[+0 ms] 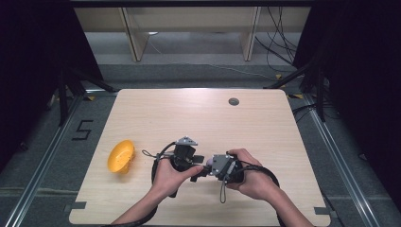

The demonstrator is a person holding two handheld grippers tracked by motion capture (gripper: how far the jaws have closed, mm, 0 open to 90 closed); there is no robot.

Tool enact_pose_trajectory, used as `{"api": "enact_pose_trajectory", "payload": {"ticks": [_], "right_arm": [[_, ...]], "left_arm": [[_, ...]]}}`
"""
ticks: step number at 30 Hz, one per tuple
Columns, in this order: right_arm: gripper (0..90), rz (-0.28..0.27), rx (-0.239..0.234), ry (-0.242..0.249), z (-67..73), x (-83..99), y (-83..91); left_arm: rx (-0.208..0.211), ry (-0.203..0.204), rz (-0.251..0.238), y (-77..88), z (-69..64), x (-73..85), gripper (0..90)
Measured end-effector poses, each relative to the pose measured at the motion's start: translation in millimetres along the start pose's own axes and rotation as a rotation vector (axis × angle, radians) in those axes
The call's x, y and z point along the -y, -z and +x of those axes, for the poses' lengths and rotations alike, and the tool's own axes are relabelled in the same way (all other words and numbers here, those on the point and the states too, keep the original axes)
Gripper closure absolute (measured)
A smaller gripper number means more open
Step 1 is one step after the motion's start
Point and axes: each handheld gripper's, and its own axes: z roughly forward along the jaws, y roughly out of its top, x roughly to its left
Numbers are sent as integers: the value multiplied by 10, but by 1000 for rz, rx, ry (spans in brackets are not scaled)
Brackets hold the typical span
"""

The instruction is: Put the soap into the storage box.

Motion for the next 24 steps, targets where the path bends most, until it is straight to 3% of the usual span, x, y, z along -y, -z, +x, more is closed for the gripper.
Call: {"api": "enact_pose_trajectory", "payload": {"ticks": [6,7,8,10,11,16,17,18,20,21,24], "right_arm": [[499,-5,-6,-26,18,-3,4],[499,-22,15,21,5,-7,-6],[499,-9,-3,-19,17,-6,4],[499,-10,-3,-19,18,-11,6],[499,-9,5,6,13,-10,7],[499,-13,-1,-24,26,-18,15],[499,-31,21,23,8,-22,6],[499,-14,-1,-20,24,-20,17],[499,-18,6,-14,28,-21,20],[499,-31,27,15,21,-21,15],[499,-37,22,30,17,-30,17]], "left_arm": [[5,6,2,-26,12,2,354],[6,8,4,-27,12,3,356],[7,13,2,-30,10,4,357],[16,20,-1,-36,20,4,360],[15,23,-3,-38,19,5,362],[33,36,9,-48,48,1,370],[34,43,2,-56,45,2,372],[43,43,3,-59,52,1,375],[43,43,3,-60,53,2,384],[49,46,5,-65,56,1,387],[56,47,8,-72,57,1,397]]}}
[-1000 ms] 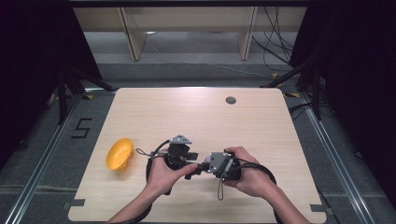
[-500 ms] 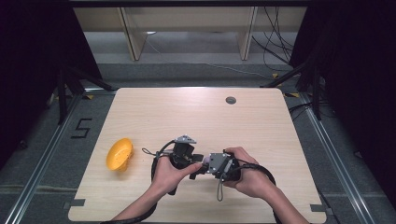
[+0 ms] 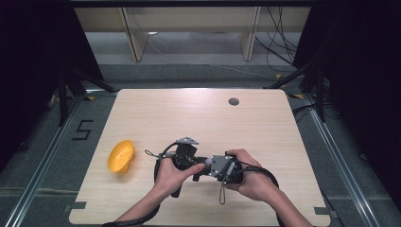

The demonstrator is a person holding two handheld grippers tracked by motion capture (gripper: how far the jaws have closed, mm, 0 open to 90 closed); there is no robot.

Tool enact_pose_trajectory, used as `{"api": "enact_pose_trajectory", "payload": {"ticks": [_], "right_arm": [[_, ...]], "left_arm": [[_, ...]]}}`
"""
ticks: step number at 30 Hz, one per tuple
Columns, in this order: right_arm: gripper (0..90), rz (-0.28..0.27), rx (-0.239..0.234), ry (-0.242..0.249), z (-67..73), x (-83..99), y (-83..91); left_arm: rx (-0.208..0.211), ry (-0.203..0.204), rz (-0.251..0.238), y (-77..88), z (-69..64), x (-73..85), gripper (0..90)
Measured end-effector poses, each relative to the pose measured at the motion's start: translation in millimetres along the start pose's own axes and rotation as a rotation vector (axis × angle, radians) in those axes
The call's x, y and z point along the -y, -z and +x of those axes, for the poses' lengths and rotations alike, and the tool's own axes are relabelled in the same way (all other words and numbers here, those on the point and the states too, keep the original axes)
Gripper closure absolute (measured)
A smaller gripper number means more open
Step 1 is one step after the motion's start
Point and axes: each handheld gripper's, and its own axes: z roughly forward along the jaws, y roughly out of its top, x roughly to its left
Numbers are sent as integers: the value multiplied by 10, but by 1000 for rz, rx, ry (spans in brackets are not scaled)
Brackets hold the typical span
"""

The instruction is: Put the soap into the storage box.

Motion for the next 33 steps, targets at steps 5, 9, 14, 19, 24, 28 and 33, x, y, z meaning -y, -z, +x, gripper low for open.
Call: {"api": "enact_pose_trajectory", "payload": {"ticks": [5,9,14,19,24,28,33], "right_arm": [[499,-3,12,-5,8,-5,9],[499,6,-8,-33,13,-9,21],[499,0,6,-12,12,-15,20],[499,-16,15,13,8,-17,6],[499,-24,31,113,-37,-8,-11],[499,-16,26,87,-12,-13,-15],[500,5,24,61,16,-18,-23]], "left_arm": [[-10,14,-1,-8,-4,1,416],[-3,16,4,-10,3,1,437],[19,27,5,-16,23,3,471],[44,53,7,-12,63,4,485],[63,76,8,-12,91,12,496],[67,73,13,5,99,12,517],[54,70,24,26,93,6,563]]}}
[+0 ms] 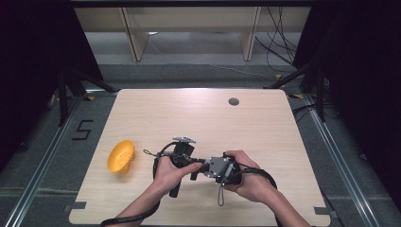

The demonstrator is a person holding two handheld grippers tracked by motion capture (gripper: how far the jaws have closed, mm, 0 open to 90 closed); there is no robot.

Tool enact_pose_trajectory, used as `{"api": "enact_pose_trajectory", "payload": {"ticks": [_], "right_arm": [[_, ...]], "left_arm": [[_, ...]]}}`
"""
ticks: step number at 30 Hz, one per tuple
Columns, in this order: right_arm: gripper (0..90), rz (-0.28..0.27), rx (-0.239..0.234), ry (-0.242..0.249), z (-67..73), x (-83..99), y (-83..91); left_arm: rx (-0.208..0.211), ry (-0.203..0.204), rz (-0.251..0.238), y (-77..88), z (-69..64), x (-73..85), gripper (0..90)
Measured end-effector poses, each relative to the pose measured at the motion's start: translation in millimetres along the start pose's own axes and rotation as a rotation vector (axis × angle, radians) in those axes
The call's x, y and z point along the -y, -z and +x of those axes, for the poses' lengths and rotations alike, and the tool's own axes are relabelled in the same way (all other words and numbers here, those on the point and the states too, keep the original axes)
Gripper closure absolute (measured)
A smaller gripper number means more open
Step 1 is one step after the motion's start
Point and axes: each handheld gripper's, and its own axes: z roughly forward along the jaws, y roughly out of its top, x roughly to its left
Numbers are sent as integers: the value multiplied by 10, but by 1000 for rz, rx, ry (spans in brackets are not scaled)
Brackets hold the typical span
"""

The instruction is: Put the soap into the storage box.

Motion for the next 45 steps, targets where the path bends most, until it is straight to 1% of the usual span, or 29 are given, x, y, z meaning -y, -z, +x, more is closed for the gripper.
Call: {"api": "enact_pose_trajectory", "payload": {"ticks": [1,2,3,4,8,9,10,11,12,14,15,16,20,22,24,27,28,30,31,32,33,35,37,39,40,41,43,44,45], "right_arm": [[500,-6,5,26,-6,-3,-11],[499,-28,1,-3,14,-18,-20],[500,-10,-18,-66,34,-13,-9],[500,-7,-22,-80,37,-10,-7],[498,-29,-6,-64,19,-7,-11],[497,-35,-17,-86,23,-9,-9],[497,-28,-29,-116,30,-11,1],[496,-52,-13,-85,16,-7,-9],[496,-54,2,-77,13,-8,-8],[495,-59,-10,-80,13,-9,-11],[494,-66,-6,-59,2,-10,-17],[487,-61,-6,-85,14,-7,-16],[425,-64,-7,-91,13,10,-17],[397,-58,6,-84,0,25,-18],[377,-51,14,-89,-4,39,-14],[338,-55,9,-100,-14,55,-15],[330,-53,10,-105,-12,58,-17],[321,-51,12,-115,-5,65,-20],[314,-50,10,-118,-3,70,-21],[310,-48,7,-117,-2,79,-22],[306,-48,15,-115,-1,85,-16],[301,-49,14,-121,2,93,-12],[295,-47,10,-119,0,131,4],[294,-49,9,-117,-11,165,14],[293,-46,15,-130,-5,178,20],[293,-46,11,-129,-11,202,27],[294,-45,15,-141,-14,234,35],[294,-40,18,-140,-19,258,41],[294,-51,13,-127,-29,268,38]], "left_arm": [[6,1,4,2,7,1,564],[-12,8,-4,4,-3,5,564],[-10,11,-6,5,-1,7,565],[-11,13,-7,6,-2,8,566],[3,16,-23,35,-2,-3,579],[-7,18,-29,39,-15,-10,584],[-4,14,-33,48,-17,-13,586],[-4,14,-33,48,-17,-13,588],[9,1,-31,62,-14,-21,590],[7,-2,-34,67,-22,-20,592],[5,-4,-34,68,-23,-18,593],[3,-9,-35,67,-23,-17,593],[-13,-24,-42,87,-19,-12,594],[-14,-33,-44,99,-11,-16,595],[-22,-42,-52,109,-14,-17,595],[-27,-58,-51,120,-25,-21,595],[-39,-64,-50,123,-36,-21,595],[-39,-77,-47,127,-41,-24,595],[-51,-82,-52,134,-47,-23,595],[-52,-90,-50,138,-50,-25,595],[-58,-92,-53,142,-54,-24,595],[-62,-95,-51,148,-55,-23,595],[-72,-112,-46,168,-44,-26,595],[-79,-113,-47,177,-47,-26,596],[-85,-115,-47,185,-48,-27,595],[-90,-128,-46,193,-47,-29,595],[-107,-137,-46,204,-56,-27,595],[-110,-140,-45,206,-58,-26,595],[-123,-151,-42,213,-63,-23,595]]}}
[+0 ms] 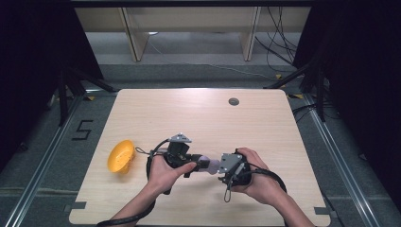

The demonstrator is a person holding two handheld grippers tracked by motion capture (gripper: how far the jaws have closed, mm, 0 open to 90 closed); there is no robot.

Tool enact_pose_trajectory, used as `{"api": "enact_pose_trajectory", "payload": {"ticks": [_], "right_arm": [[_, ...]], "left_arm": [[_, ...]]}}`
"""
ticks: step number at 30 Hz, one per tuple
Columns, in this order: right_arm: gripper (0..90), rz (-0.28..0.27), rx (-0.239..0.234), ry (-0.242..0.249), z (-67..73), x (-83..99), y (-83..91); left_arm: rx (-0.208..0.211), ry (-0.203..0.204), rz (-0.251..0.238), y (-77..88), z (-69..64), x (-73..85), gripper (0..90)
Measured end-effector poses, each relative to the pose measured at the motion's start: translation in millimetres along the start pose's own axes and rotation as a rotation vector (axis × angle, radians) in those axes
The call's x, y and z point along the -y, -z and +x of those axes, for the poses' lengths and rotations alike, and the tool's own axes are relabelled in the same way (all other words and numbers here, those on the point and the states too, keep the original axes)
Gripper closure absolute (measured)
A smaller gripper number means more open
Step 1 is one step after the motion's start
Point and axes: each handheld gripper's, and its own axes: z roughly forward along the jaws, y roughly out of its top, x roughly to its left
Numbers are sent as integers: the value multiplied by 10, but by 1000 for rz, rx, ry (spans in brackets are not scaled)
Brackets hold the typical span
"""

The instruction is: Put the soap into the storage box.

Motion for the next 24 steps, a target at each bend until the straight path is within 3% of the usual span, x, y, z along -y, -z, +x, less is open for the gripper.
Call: {"api": "enact_pose_trajectory", "payload": {"ticks": [4,5,9,10,12,13,16,18,19,20,24], "right_arm": [[295,3,-1,-13,-4,65,17],[296,12,0,-68,22,80,30],[298,11,-8,-96,24,144,47],[299,5,-12,-67,4,160,42],[301,18,-7,-106,21,191,59],[301,7,-14,-87,13,211,53],[301,12,-14,-95,10,263,63],[301,18,-12,-132,29,299,78],[301,12,-13,-117,13,316,78],[301,18,-15,-144,26,338,91],[298,24,-18,-173,29,418,117]], "left_arm": [[-25,-21,12,23,0,3,596],[-35,-23,10,26,0,4,596],[-61,-33,5,60,17,-4,596],[-62,-37,5,70,27,-8,595],[-82,-42,-3,86,33,-9,595],[-88,-43,-4,93,37,-9,595],[-114,-64,-7,113,56,-5,595],[-136,-82,4,131,72,-1,595],[-133,-84,0,132,81,1,595],[-145,-81,-3,140,82,5,595],[-163,-97,-3,172,94,9,595]]}}
